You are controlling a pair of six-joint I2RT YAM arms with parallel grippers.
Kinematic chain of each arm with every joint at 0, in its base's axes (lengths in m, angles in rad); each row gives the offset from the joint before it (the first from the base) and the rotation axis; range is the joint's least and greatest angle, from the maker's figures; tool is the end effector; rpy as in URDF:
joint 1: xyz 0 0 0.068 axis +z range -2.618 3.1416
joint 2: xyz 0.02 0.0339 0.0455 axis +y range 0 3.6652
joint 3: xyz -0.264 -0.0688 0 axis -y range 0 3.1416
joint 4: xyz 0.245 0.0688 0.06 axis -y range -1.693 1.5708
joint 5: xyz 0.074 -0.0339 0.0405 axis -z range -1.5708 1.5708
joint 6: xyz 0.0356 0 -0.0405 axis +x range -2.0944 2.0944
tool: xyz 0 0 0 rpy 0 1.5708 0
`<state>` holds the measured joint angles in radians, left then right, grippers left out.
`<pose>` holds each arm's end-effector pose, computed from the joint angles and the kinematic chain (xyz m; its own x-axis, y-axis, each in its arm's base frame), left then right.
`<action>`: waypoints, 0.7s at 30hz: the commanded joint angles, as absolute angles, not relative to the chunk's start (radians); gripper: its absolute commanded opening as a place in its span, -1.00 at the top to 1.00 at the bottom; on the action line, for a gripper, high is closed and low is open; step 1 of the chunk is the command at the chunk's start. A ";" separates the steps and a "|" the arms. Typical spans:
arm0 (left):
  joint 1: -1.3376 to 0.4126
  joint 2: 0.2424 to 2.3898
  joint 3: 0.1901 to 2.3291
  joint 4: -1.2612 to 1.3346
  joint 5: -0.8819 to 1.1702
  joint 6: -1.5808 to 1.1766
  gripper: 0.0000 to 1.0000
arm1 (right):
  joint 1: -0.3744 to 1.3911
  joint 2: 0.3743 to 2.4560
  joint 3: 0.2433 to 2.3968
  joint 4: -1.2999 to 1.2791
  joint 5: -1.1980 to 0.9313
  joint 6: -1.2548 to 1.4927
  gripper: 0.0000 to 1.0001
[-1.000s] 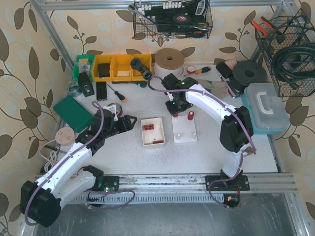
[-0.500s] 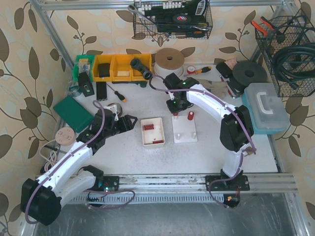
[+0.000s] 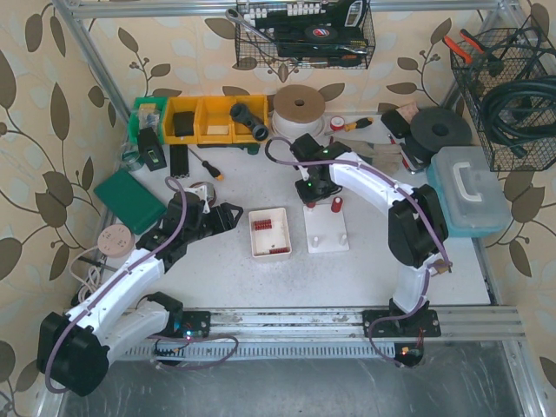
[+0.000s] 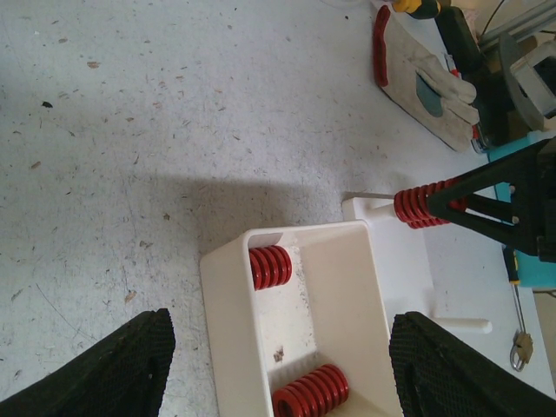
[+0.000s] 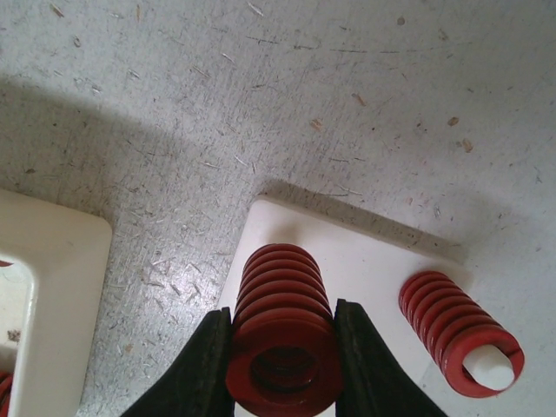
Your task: Install the large spring
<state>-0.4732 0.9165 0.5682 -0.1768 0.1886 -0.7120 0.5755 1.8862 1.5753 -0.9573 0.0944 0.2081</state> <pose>0.1789 -0.0991 0.2411 -0.7246 -0.3500 -0.5937 0.1567 0.7552 -0.6365 0.3257 0.2073 0.2422 -0.8906 -0.3326 -0.3102 -0.3416 0.9395 -0.0265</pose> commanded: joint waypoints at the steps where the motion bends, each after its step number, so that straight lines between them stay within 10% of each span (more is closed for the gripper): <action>1: -0.483 0.915 0.570 -0.140 0.183 -0.722 -0.43 | 0.574 1.913 1.534 -0.908 0.085 0.223 1.00; 8: -0.483 0.913 0.568 -0.140 0.182 -0.723 -0.43 | 0.574 1.944 1.513 -0.883 0.127 0.266 0.86; 14: -0.483 0.903 0.563 -0.140 0.179 -0.722 -0.44 | 0.575 1.932 1.515 -0.878 0.098 0.288 -0.55; 21: -0.483 0.927 0.607 -0.195 0.191 -0.721 -0.40 | 0.577 1.830 1.546 -0.917 0.117 0.320 -0.63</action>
<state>-0.4732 0.9165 0.5682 -0.1745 0.1886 -0.7124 0.5747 1.9278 1.5211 -0.8906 0.1017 0.2836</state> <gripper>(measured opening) 0.709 0.816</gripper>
